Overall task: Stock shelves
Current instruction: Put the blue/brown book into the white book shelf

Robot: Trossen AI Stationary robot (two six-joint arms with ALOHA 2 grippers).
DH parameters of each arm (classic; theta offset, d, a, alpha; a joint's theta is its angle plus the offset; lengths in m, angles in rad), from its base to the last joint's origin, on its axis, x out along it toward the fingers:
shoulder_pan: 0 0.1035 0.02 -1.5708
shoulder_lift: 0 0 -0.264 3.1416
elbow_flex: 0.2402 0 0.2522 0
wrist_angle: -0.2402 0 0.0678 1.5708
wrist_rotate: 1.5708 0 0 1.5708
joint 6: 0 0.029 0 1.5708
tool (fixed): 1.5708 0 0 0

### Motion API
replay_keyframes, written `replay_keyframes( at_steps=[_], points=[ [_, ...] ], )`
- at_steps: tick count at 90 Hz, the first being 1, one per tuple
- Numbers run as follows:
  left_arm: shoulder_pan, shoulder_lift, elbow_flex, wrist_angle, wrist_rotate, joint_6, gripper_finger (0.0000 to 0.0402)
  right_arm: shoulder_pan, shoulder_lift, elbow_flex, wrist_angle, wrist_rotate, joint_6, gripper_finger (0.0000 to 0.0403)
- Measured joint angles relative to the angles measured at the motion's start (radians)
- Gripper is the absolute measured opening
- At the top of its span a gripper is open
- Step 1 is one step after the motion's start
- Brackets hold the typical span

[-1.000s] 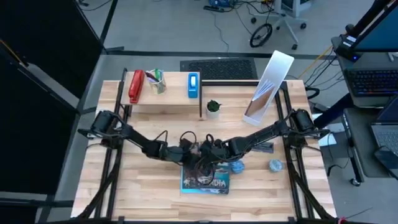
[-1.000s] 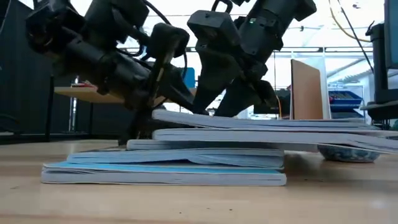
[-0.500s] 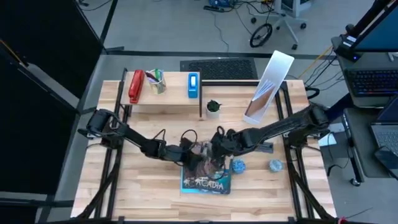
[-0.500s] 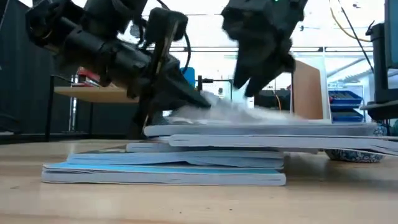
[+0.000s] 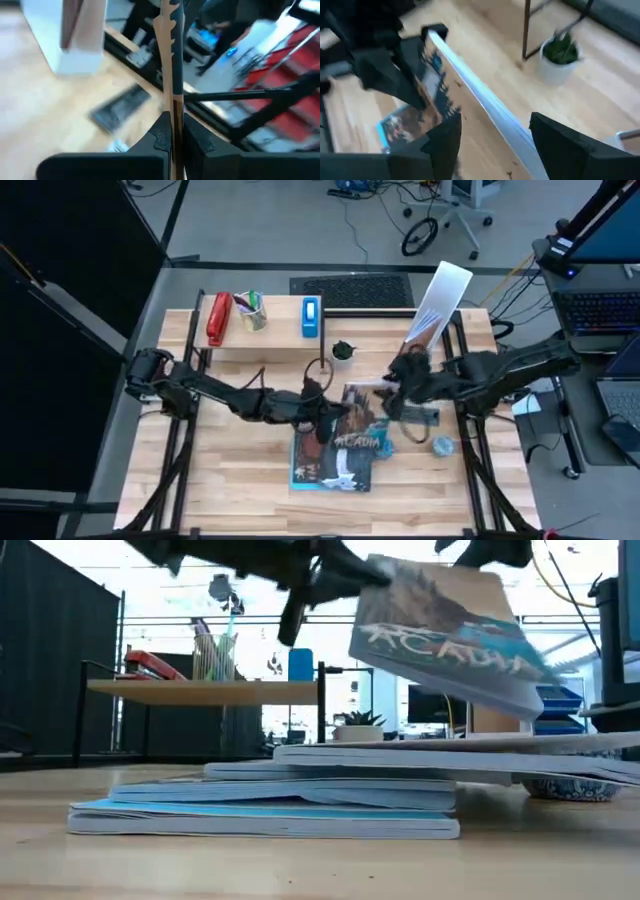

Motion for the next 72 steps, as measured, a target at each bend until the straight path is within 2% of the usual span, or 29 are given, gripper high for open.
replay_keyframes(
  at_steps=[8, 18, 37, 61, 72],
  points=[
    [0.023, 0.003, 0.091, -0.108, -0.068, 0.115, 0.0002, 0.009, -0.078, 0.0, 0.005, 0.031, -0.043, 0.0219],
    [0.062, 0.003, 0.164, -0.109, -0.134, 0.225, 0.0002, 0.013, -0.165, 0.0, 0.02, 0.074, -0.112, 0.0219],
    [0.147, 0.044, 0.269, -0.11, -0.155, 0.271, 0.0002, 0.013, -0.299, 0.0, 0.083, 0.153, -0.277, 0.0219],
    [0.169, 0.211, 0.487, -0.106, -0.165, 0.332, 0.0002, 0.013, -0.393, 0.0, 0.259, 0.184, -0.481, 0.0219],
    [0.168, 0.308, 0.619, -0.108, -0.204, 0.407, 0.0002, 0.013, -0.41, 0.0, 0.278, 0.183, -0.532, 0.0219]
  ],
)
